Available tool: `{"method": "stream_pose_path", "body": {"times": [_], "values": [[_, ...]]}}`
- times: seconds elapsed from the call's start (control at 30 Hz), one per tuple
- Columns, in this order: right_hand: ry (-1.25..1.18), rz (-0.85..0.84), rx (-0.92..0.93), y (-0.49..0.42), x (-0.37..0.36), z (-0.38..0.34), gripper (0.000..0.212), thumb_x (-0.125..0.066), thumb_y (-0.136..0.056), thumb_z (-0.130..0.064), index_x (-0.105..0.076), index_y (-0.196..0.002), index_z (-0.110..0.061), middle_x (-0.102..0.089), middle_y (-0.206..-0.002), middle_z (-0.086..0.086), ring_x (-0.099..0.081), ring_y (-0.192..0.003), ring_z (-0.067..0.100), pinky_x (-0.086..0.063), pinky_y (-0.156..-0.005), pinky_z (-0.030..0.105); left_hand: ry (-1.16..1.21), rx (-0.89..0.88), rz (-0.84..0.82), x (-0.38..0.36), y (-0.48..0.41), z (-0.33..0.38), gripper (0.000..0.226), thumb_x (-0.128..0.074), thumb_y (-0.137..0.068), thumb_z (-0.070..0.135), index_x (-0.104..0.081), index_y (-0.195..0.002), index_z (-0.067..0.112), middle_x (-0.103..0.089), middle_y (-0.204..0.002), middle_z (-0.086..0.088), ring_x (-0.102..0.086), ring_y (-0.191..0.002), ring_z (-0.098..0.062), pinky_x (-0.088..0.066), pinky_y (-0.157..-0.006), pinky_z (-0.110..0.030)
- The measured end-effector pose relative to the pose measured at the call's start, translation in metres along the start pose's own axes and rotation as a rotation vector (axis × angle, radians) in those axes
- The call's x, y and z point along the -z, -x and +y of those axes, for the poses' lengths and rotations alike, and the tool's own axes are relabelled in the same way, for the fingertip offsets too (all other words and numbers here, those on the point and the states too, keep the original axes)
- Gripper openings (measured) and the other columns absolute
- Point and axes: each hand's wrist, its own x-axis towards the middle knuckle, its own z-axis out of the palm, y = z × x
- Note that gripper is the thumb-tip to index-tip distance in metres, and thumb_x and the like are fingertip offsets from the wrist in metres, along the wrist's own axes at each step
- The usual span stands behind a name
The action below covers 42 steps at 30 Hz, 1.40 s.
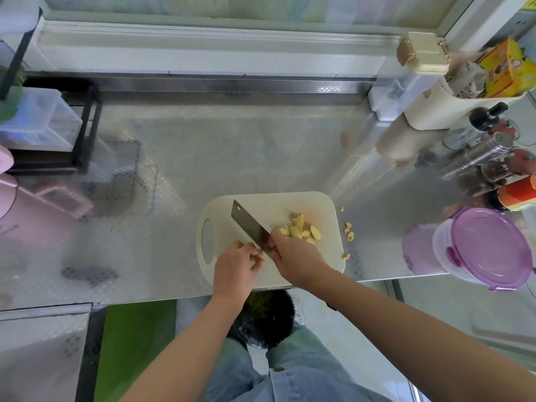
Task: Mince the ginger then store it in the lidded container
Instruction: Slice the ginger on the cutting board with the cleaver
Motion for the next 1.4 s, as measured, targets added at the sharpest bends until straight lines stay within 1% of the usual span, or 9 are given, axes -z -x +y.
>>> {"method": "stream_pose_path", "body": {"times": [0.13,0.33,0.53,0.7,0.83,1.03,1.17,1.3,1.4], "values": [[-0.002,0.013,-0.01,0.0,0.003,-0.001,0.017,-0.043,-0.097,-0.021,-0.038,-0.112,-0.012,-0.06,-0.088,0.012,-0.055,-0.072,0.033,-0.042,-0.058,0.034,-0.009,-0.017,-0.004,0.0,-0.002,-0.003,0.01,-0.075,-0.08,0.015,-0.072,-0.089,0.011,-0.068,-0.088,-0.006,-0.067,-0.074,-0.024,-0.057,-0.07,-0.037],[0.045,-0.015,0.001,0.0,0.004,-0.006,0.016,-0.041,-0.097,-0.018,-0.039,-0.113,-0.013,-0.062,-0.089,0.01,-0.056,-0.071,0.03,-0.051,-0.061,0.038,-0.057,-0.045,-0.002,0.0,-0.004,-0.002,0.007,-0.076,-0.078,0.014,-0.073,-0.077,0.008,-0.066,-0.075,-0.007,-0.063,-0.065,-0.024,-0.053,-0.063,-0.034],[0.11,-0.047,0.019,0.001,0.003,-0.007,0.02,-0.041,-0.093,-0.006,-0.037,-0.113,-0.012,-0.047,-0.078,0.005,-0.048,-0.064,0.027,-0.037,-0.051,0.032,-0.105,-0.113,-0.03,0.003,-0.006,0.001,0.008,-0.078,-0.075,0.008,-0.072,-0.068,0.009,-0.063,-0.065,-0.01,-0.058,-0.055,-0.026,-0.048,-0.053,-0.03],[0.135,-0.056,0.046,-0.004,-0.008,-0.011,0.027,-0.043,-0.089,0.001,-0.035,-0.113,-0.01,-0.058,-0.082,0.01,-0.046,-0.061,0.027,-0.032,-0.049,0.032,-0.09,-0.153,-0.044,0.003,-0.008,-0.002,0.017,-0.084,-0.064,0.003,-0.068,-0.061,0.009,-0.059,-0.057,-0.009,-0.055,-0.045,-0.026,-0.045,-0.043,-0.029],[0.091,-0.033,0.021,-0.005,-0.016,-0.005,0.022,-0.041,-0.092,-0.005,-0.035,-0.113,-0.011,-0.054,-0.078,0.009,-0.047,-0.062,0.031,-0.032,-0.052,0.033,-0.082,-0.122,-0.052,-0.002,-0.008,-0.008,0.017,-0.083,-0.067,0.006,-0.067,-0.064,0.009,-0.06,-0.061,-0.007,-0.056,-0.05,-0.026,-0.046,-0.046,-0.033],[-0.086,-0.001,-0.083,-0.015,-0.014,-0.008,0.016,-0.042,-0.099,-0.019,-0.036,-0.111,-0.009,-0.06,-0.088,0.013,-0.058,-0.077,0.036,-0.035,-0.056,0.034,-0.053,-0.142,-0.043,-0.003,-0.007,-0.012,0.025,-0.086,-0.061,0.002,-0.062,-0.062,0.01,-0.058,-0.057,-0.005,-0.053,-0.048,-0.024,-0.042,-0.045,-0.029],[-0.107,0.015,-0.059,-0.017,-0.009,-0.008,0.015,-0.041,-0.1,-0.022,-0.037,-0.107,-0.01,-0.054,-0.079,0.008,-0.053,-0.069,0.03,-0.029,-0.05,0.032,-0.041,-0.132,-0.026,-0.003,-0.006,-0.012,0.024,-0.086,-0.062,0.003,-0.063,-0.062,0.011,-0.057,-0.055,-0.004,-0.052,-0.047,-0.023,-0.039,-0.045,-0.026],[-0.07,0.039,0.005,-0.008,0.0,0.0,0.013,-0.041,-0.098,-0.022,-0.037,-0.106,-0.012,-0.05,-0.075,0.004,-0.047,-0.063,0.028,-0.039,-0.054,0.034,-0.052,-0.12,-0.016,-0.003,-0.004,-0.011,0.02,-0.086,-0.063,0.002,-0.067,-0.061,0.009,-0.057,-0.055,-0.004,-0.051,-0.047,-0.018,-0.033,-0.047,-0.022],[0.002,0.021,0.038,-0.004,0.003,0.002,0.013,-0.041,-0.097,-0.021,-0.039,-0.107,-0.013,-0.054,-0.078,0.005,-0.053,-0.066,0.03,-0.048,-0.057,0.037,-0.045,-0.103,-0.012,-0.004,-0.003,-0.011,0.017,-0.085,-0.065,0.004,-0.068,-0.062,0.008,-0.058,-0.057,-0.004,-0.051,-0.048,-0.019,-0.036,-0.047,-0.022]]}}
